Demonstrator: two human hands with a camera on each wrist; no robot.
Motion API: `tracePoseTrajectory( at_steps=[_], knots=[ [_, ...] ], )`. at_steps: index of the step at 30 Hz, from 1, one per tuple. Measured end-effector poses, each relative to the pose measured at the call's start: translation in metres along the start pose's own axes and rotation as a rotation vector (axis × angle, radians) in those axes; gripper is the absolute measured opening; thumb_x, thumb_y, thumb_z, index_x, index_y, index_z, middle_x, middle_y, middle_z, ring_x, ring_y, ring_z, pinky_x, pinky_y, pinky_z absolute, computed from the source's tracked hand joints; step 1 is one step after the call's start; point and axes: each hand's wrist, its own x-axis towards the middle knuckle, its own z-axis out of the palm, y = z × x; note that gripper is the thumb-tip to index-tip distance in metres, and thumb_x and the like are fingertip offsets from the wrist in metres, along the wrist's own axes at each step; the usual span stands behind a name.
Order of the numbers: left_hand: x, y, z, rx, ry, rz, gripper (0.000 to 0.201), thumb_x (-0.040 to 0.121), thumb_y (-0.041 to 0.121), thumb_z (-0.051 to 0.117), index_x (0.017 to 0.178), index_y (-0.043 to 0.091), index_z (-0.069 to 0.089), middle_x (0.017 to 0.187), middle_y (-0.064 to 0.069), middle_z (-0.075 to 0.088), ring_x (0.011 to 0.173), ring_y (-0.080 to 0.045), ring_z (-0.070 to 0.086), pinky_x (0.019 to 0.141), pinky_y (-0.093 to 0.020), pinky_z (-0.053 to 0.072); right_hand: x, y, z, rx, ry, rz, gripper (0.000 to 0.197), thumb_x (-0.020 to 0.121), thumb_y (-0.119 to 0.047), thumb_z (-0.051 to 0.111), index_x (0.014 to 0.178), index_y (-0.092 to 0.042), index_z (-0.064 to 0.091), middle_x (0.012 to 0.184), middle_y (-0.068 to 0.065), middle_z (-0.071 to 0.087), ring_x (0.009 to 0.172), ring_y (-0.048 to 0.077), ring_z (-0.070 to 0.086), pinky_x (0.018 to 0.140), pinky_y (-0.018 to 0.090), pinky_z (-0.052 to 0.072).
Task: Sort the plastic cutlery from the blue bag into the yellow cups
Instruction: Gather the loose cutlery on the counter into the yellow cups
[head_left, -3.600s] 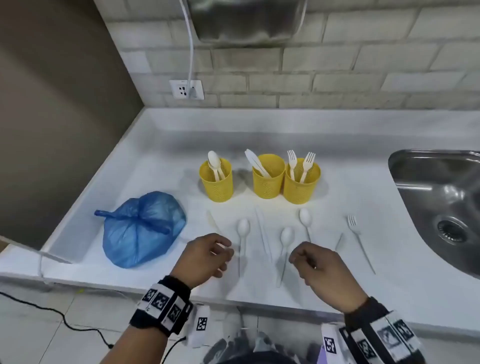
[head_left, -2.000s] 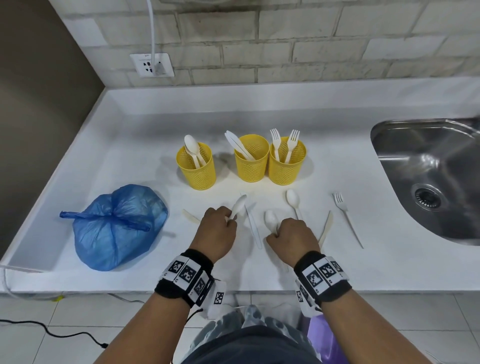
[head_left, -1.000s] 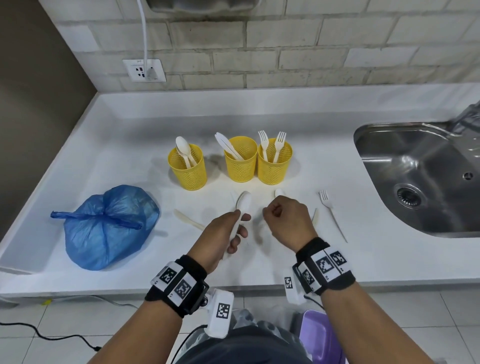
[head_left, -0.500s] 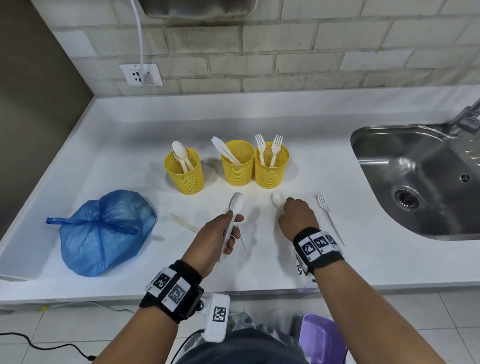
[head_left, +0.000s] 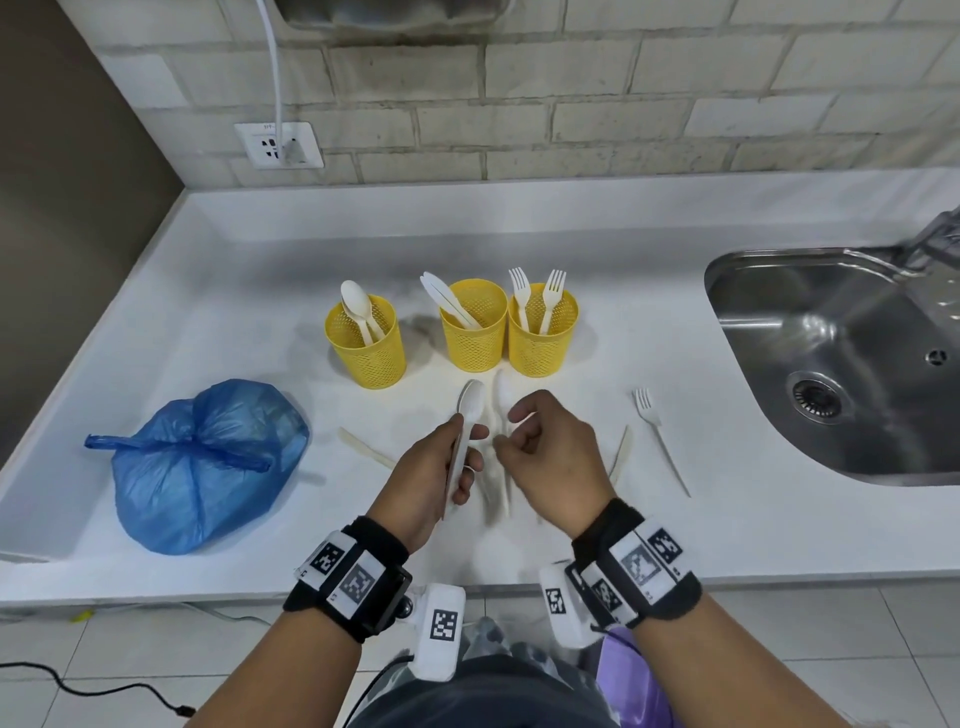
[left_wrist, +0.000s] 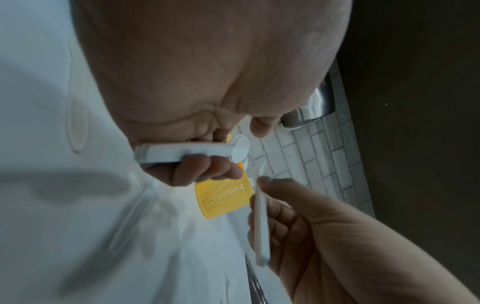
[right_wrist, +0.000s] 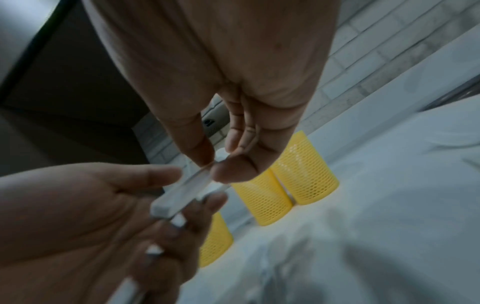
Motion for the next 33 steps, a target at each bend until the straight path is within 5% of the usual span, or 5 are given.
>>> tracePoseTrajectory(
  at_steps=[4,11,17,26,33],
  knots=[
    [0.004,-0.002,0.005,0.011,0.020,0.035,0.039,0.099,0.046,0.050,0.103,0.010,0.063,0.079,-0.010,0.053,0.063,-0.018,0.046,0.058,-0.033,0.037,-0.009,-0.007,0.017,0.056,-0.036,0.006,0.018,0.081,-0.015,0.074,0.093,-0.020,0.061,0.065,-0.005,0.066,0.060,0.007,0.062,0.067,0.029,0.053],
    [0.003,-0.005,0.012,0.024,0.074,-0.029,0.041,0.101,0.046,0.048,0.102,0.010,0.069,0.092,-0.016,0.058,0.089,-0.029,0.052,0.081,-0.044,0.040,-0.012,-0.006,0.026,-0.054,-0.116,-0.097,0.012,0.089,-0.016,0.064,0.099,-0.019,0.068,0.083,0.000,0.069,0.074,0.017,0.065,0.075,0.031,0.051],
    [0.000,0.001,0.006,0.043,0.134,-0.073,0.027,0.105,0.036,0.048,0.094,0.012,0.054,0.068,-0.001,0.044,0.051,-0.015,0.032,0.053,-0.029,0.028,-0.008,0.013,0.008,-0.141,-0.066,-0.146,0.010,0.088,-0.017,0.066,0.097,-0.019,0.070,0.089,-0.001,0.057,0.067,0.003,0.049,0.074,0.024,0.042],
    [0.003,0.012,-0.060,1.178,0.501,0.067,0.018,0.094,0.029,0.058,0.097,0.012,0.051,0.092,-0.003,0.062,0.092,-0.032,0.062,0.077,-0.036,0.045,0.000,0.081,-0.050,-0.555,-0.122,0.272,0.026,0.098,-0.035,0.055,0.088,-0.011,0.059,0.094,0.011,0.071,0.095,0.032,0.066,0.072,0.031,0.045],
    [0.010,0.020,-0.082,1.318,0.560,-0.087,0.053,0.097,0.046,0.057,0.126,0.003,0.051,0.125,-0.017,0.064,0.117,-0.038,0.060,0.092,-0.041,0.049,-0.003,0.085,-0.056,-0.680,-0.167,0.405,0.044,0.099,-0.052,0.051,0.101,-0.011,0.067,0.108,0.012,0.070,0.103,0.034,0.066,0.079,0.034,0.048]
  ],
)
